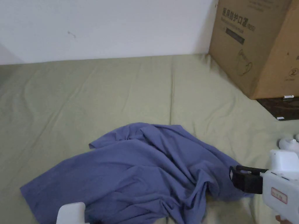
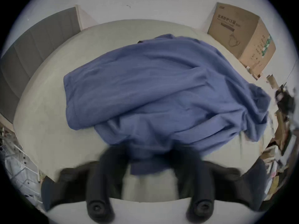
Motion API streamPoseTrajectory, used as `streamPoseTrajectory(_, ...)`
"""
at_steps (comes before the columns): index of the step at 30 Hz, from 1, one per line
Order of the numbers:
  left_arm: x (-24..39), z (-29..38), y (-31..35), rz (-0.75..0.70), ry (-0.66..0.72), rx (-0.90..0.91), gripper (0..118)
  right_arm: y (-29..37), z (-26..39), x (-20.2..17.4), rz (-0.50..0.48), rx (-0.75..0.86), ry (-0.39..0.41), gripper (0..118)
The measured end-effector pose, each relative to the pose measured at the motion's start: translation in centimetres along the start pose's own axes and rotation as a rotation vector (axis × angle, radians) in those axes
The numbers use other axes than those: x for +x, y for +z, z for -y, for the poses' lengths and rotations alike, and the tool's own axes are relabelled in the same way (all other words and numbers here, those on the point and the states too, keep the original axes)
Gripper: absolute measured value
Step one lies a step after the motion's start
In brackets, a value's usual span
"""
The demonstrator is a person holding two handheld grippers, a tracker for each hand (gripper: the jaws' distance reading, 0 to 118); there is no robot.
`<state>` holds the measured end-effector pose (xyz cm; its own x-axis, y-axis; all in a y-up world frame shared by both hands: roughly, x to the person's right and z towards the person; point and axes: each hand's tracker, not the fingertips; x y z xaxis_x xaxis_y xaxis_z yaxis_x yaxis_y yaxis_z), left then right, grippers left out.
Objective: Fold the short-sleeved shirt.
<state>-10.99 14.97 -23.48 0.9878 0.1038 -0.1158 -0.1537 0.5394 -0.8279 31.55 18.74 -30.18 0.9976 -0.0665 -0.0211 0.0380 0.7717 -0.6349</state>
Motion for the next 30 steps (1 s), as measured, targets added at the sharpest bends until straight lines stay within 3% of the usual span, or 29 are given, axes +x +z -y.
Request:
streamPoseTrajectory(1,0.0,-0.2,0.3,0.037,0.018,0.013,31,-0.7,0.1,0.5,0.009,-0.026,0.002,118)
streamPoseTrajectory(2,0.1,-0.4,0.4,0.063,0.031,0.013,13,-1.4,0.3,1.0,0.022,-0.049,0.0,118)
streamPoseTrajectory(7,-0.6,-0.4,1.4,0.052,0.032,0.003,13,-5.0,1.0,2.5,0.006,-0.201,-0.028,117)
streamPoseTrajectory(9,-0.9,-0.4,1.7,0.067,0.053,-0.003,13,-6.0,1.2,2.1,-0.014,-0.248,-0.023,108)
streamPoseTrajectory(11,-1.1,-0.5,2.1,0.072,0.057,-0.005,13,-6.5,1.6,1.6,-0.032,-0.274,-0.029,79)
streamPoseTrajectory(13,-1.2,-0.5,2.4,0.073,0.056,-0.002,13,-6.2,1.6,0.4,0.033,-0.251,0.002,53)
streamPoseTrajectory(14,-1.3,-0.6,2.6,0.07,0.053,0.004,13,-5.8,1.4,0.2,0.021,-0.249,0.015,35)
streamPoseTrajectory(15,-1.4,-0.7,2.9,0.067,0.05,0.009,13,-5.4,1.2,0.1,0.025,-0.247,0.023,5)
streamPoseTrajectory(16,-1.5,-0.9,3.2,0.068,0.047,0.014,13,-5.0,0.9,0.0,-0.062,-0.246,-0.01,5)
streamPoseTrajectory(18,-1.9,-1.4,4.2,0.067,0.049,0.034,13,-3.8,0.3,-0.1,-0.044,-0.259,-0.012,5)
streamPoseTrajectory(22,-3.5,-3.1,7.8,0.055,0.056,0.129,13,1.0,-2.5,-0.6,-0.056,-0.137,0.025,5)
streamPoseTrajectory(30,-7.6,-10.3,17.6,0.014,0.062,0.367,13,12.8,-12.1,-2.1,-0.168,0.118,-0.1,5)
